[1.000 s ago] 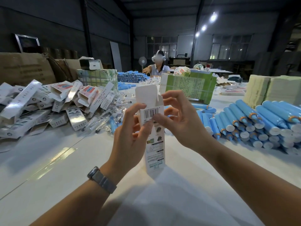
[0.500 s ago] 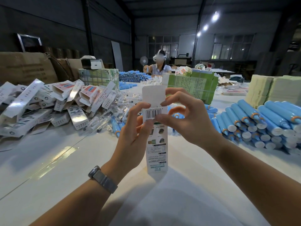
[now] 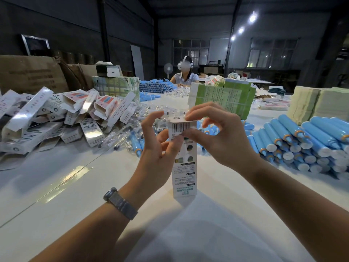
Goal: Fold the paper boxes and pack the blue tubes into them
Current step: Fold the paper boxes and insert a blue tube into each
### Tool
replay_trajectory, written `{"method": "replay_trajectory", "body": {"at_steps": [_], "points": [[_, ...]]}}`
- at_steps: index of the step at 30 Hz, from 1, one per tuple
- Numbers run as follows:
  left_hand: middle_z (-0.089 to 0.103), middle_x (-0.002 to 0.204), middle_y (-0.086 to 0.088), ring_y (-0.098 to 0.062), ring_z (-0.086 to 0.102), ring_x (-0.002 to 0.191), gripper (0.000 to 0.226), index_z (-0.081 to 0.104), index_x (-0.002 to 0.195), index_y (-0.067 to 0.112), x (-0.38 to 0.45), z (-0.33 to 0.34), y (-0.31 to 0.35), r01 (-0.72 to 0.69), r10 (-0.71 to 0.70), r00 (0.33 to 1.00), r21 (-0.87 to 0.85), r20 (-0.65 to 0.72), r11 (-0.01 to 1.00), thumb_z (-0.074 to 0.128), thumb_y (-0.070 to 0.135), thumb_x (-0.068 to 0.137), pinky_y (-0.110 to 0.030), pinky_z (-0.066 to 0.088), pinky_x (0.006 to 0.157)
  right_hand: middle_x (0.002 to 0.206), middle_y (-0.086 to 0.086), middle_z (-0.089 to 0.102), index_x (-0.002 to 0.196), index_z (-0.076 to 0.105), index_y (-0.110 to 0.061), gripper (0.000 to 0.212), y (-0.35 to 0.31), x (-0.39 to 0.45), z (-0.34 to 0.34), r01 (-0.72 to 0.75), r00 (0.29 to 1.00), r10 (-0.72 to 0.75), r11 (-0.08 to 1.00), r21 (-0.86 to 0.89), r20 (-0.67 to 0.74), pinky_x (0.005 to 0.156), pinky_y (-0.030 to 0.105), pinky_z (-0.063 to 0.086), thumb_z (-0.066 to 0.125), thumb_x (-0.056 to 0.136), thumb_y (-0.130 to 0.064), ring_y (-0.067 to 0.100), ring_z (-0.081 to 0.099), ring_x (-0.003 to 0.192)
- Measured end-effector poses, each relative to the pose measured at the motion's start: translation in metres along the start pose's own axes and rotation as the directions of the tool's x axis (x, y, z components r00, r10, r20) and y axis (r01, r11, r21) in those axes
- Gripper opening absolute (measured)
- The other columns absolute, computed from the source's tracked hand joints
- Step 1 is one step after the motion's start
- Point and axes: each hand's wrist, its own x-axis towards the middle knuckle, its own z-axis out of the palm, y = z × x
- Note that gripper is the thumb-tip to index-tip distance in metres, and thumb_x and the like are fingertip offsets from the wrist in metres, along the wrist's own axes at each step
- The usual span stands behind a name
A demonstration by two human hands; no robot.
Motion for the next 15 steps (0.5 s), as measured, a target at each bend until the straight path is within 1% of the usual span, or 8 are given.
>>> {"method": "replay_trajectory", "body": {"at_steps": [3, 5, 6, 8, 10, 12, 15], "points": [[0.065, 0.109, -0.005, -0.015, 0.068, 0.09, 0.032, 0.035, 0.124, 0.029, 0.001, -0.0012, 0.0013, -0.04, 0.037, 0.999, 0.071, 0.034, 0.997, 0.047, 0.015, 0.098, -0.031, 0.056, 0.075, 0.106, -0.003, 0.069, 0.1, 0.069, -0.024, 0.021, 0.0019, 0.0001, -0.001, -0.002, 1.0, 0.002, 1.0, 0.012, 0.021, 0.075, 0.034, 0.05, 0.077, 0.082, -0.017, 0.021, 0.062, 0.102], [0.064, 0.107, 0.002, -0.015, 0.069, 0.092, 0.027, 0.036, 0.12, 0.028, 0.0013, -0.0015, 0.0019, -0.049, 0.045, 0.998, 0.088, 0.042, 0.995, 0.047, 0.015, 0.098, -0.03, 0.057, 0.075, 0.106, -0.004, 0.069, 0.1, 0.069, -0.025, 0.019, 0.0016, 0.0006, -0.0016, -0.004, 1.0, 0.003, 0.999, 0.032, 0.026, 0.075, 0.034, 0.05, 0.075, 0.083, -0.018, 0.02, 0.062, 0.102], [0.065, 0.105, 0.008, -0.015, 0.069, 0.092, 0.027, 0.037, 0.118, 0.029, 0.0012, -0.0013, 0.0023, -0.047, 0.044, 0.998, 0.091, 0.036, 0.995, 0.047, 0.015, 0.098, -0.031, 0.058, 0.074, 0.105, -0.004, 0.069, 0.099, 0.07, -0.026, 0.016, 0.001, 0.001, -0.0021, -0.008, 1.0, 0.007, 0.999, 0.05, 0.03, 0.075, 0.034, 0.05, 0.073, 0.084, -0.02, 0.019, 0.063, 0.102], [0.066, 0.102, 0.013, -0.012, 0.069, 0.09, 0.029, 0.037, 0.116, 0.035, 0.001, -0.0004, 0.0037, -0.049, 0.048, 0.999, 0.087, 0.017, 0.995, 0.049, 0.016, 0.097, -0.031, 0.059, 0.073, 0.103, -0.003, 0.069, 0.097, 0.071, -0.026, 0.01, -0.0007, 0.0021, -0.0028, -0.02, 0.999, 0.016, 0.994, 0.104, 0.045, 0.075, 0.033, 0.05, 0.07, 0.087, -0.023, 0.017, 0.063, 0.101], [0.068, 0.099, 0.013, -0.009, 0.069, 0.089, 0.034, 0.038, 0.111, 0.045, 0.0011, 0.0009, 0.0056, -0.041, 0.041, 0.999, 0.081, 0.005, 0.996, 0.051, 0.018, 0.095, -0.031, 0.059, 0.073, 0.099, -0.002, 0.068, 0.095, 0.071, -0.025, 0.007, -0.0024, 0.0035, -0.003, -0.035, 0.998, 0.026, 0.988, 0.152, 0.057, 0.077, 0.032, 0.05, 0.068, 0.089, -0.023, 0.016, 0.063, 0.099], [0.069, 0.096, 0.012, -0.007, 0.068, 0.086, 0.04, 0.042, 0.104, 0.056, 0.0016, 0.0014, 0.0068, -0.02, 0.02, 1.0, 0.066, 0.005, 0.998, 0.052, 0.019, 0.093, -0.031, 0.059, 0.072, 0.097, 0.001, 0.066, 0.092, 0.072, -0.019, 0.006, -0.0034, 0.0048, -0.003, -0.066, 0.996, 0.054, 0.977, 0.203, 0.066, 0.078, 0.034, 0.053, 0.068, 0.089, -0.017, 0.015, 0.063, 0.096], [0.07, 0.095, 0.01, -0.007, 0.068, 0.085, 0.041, 0.043, 0.102, 0.058, 0.0018, 0.0015, 0.0064, -0.02, 0.018, 1.0, 0.064, 0.021, 0.998, 0.051, 0.019, 0.094, -0.029, 0.058, 0.07, 0.096, 0.005, 0.063, 0.089, 0.072, -0.017, 0.003, -0.004, 0.0055, -0.0044, -0.134, 0.989, 0.112, 0.956, 0.261, 0.096, 0.081, 0.041, 0.058, 0.07, 0.087, -0.015, 0.019, 0.064, 0.096]]}}
